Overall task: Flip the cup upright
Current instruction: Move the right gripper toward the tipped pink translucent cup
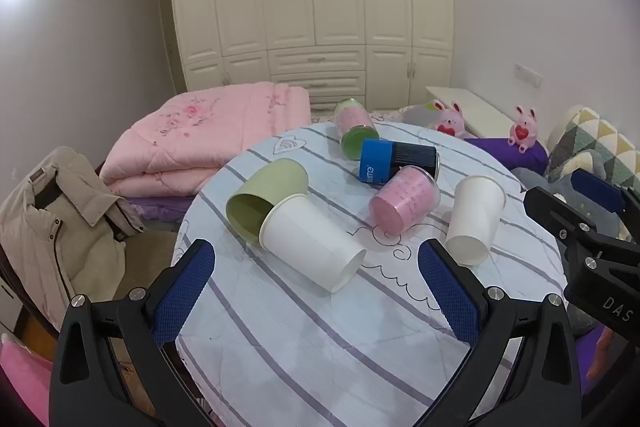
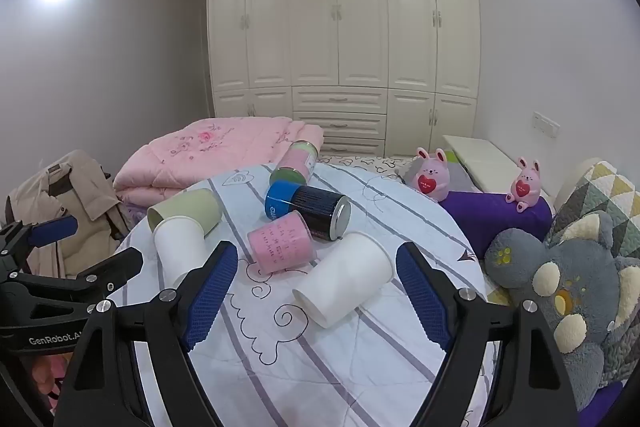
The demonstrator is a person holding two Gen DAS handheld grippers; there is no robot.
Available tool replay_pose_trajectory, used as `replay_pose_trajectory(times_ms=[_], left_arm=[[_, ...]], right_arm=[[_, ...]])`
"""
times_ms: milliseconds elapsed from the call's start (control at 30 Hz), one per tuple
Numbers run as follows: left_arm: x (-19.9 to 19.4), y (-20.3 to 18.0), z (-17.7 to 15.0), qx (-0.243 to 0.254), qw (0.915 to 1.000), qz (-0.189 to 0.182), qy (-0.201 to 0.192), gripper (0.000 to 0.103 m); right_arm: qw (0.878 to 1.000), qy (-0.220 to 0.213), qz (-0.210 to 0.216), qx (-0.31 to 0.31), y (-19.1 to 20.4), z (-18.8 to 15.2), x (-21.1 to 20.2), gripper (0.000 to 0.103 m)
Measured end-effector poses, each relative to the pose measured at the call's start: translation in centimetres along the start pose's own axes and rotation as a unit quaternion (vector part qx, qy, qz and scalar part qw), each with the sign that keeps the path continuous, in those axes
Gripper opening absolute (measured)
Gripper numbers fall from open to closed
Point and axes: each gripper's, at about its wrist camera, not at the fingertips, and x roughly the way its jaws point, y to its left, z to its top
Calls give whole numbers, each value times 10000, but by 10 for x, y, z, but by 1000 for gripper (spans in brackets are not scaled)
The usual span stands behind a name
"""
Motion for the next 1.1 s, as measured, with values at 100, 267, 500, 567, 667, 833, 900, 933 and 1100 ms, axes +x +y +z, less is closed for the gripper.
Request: replay_pose_trajectory(times_ms=[100, 267, 500, 567, 667, 833, 900, 933, 1100], left_arm=[[0, 0, 0, -2, 10000, -7, 12, 103], [1, -1, 0, -31, 10000, -13, 36, 103], [4, 1, -4, -26, 10000, -34, 64, 103], [4, 0, -7, -31, 10000, -38, 63, 103], [6, 1, -6, -35, 9999, -60, 90, 103], [7, 1, -7, -57, 9999, -51, 104, 103], [7, 0, -8, -52, 9999, -51, 119, 103], [8, 0, -8, -52, 9999, -52, 123, 103], [8, 1, -8, -72, 9999, -59, 115, 103]], right_arm=[[10000, 61, -1, 1, 1, 0, 1, 83], [10000, 11, -7, -4, 2, 0, 1, 83], [10000, 18, 6, -7, -1, -3, -1, 83], [10000, 28, 10, -24, 2, -1, 1, 83], [10000, 26, 14, -29, 3, -1, 2, 83], [10000, 43, 26, -40, 4, -1, 2, 83], [10000, 40, 16, -41, 3, -1, 1, 83], [10000, 38, 13, -48, 4, -1, 1, 83], [10000, 34, 8, -56, 4, -1, -2, 83]])
